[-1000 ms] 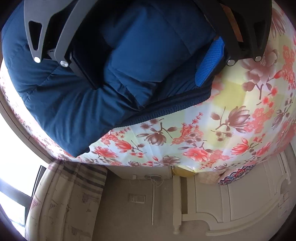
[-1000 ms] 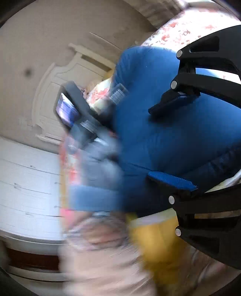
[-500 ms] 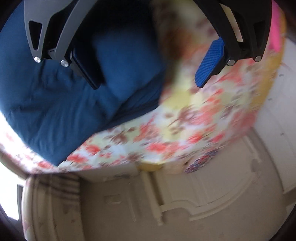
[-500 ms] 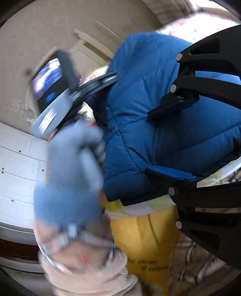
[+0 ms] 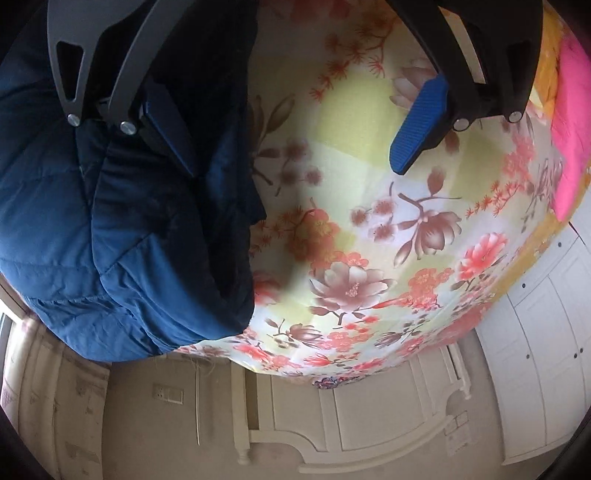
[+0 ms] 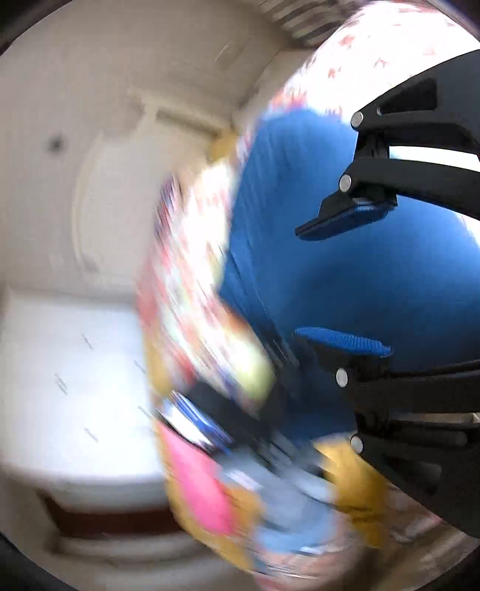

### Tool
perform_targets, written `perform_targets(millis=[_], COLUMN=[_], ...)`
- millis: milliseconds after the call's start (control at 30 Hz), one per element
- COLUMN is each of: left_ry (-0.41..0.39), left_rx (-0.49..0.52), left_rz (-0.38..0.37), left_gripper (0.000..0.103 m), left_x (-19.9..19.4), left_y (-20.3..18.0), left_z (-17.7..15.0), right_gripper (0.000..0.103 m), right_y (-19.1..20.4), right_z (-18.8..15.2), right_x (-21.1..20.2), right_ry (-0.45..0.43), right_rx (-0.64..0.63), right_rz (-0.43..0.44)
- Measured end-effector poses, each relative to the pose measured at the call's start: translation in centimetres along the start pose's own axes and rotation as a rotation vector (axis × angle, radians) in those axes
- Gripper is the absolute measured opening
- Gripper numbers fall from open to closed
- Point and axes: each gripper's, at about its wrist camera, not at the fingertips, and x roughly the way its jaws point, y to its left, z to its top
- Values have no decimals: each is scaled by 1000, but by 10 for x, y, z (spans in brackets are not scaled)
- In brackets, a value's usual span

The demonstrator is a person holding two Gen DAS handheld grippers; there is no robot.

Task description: Fold large clothes

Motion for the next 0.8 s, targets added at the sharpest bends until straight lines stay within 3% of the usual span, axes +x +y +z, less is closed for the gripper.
perform_targets(millis=[133, 233, 300, 333, 433, 500, 600, 667, 700, 733, 800], left_ry=[-8, -10, -11, -8, -2, -10, -21, -25, -24, -21, -20], left_rx=[-6, -20, -30, -39, -52, -58, -70, -82, -86, -87, -87], left_rz=[1, -7, -8, -11, -30, -39, -48, -59, -63, -69, -73], left_gripper=[101, 101, 101, 101, 101, 101, 101, 101, 101, 101, 101], left_x=[0, 1, 1, 2, 3, 3, 3, 4, 5, 6, 6], left_y=[-1, -1, -1, 0, 3, 4, 6, 8, 9, 9, 10], left_z=[-3, -3, -4, -4, -6, -8, -10, -10, -11, -11, -11], right_gripper=[38, 29, 28, 28, 28, 29, 29, 29, 30, 30, 30], right_y=[-84, -124, -132, -130, -118, -118, -148, -159, -152, -140, -129], right_z=[30, 31, 11, 1, 13, 26, 27, 6, -6, -7, 7], right_x=[28, 94, 145, 164, 175, 168, 158, 175, 187, 190, 194], right_ry=[-16, 108, 253, 284, 359, 357, 272, 334, 358, 341, 420], right_rx=[161, 192, 166, 146, 70, 47, 188, 260, 231, 154, 84], right_rz=[-127, -180, -147, -122, -149, -155, -201, -165, -158, -204, -255])
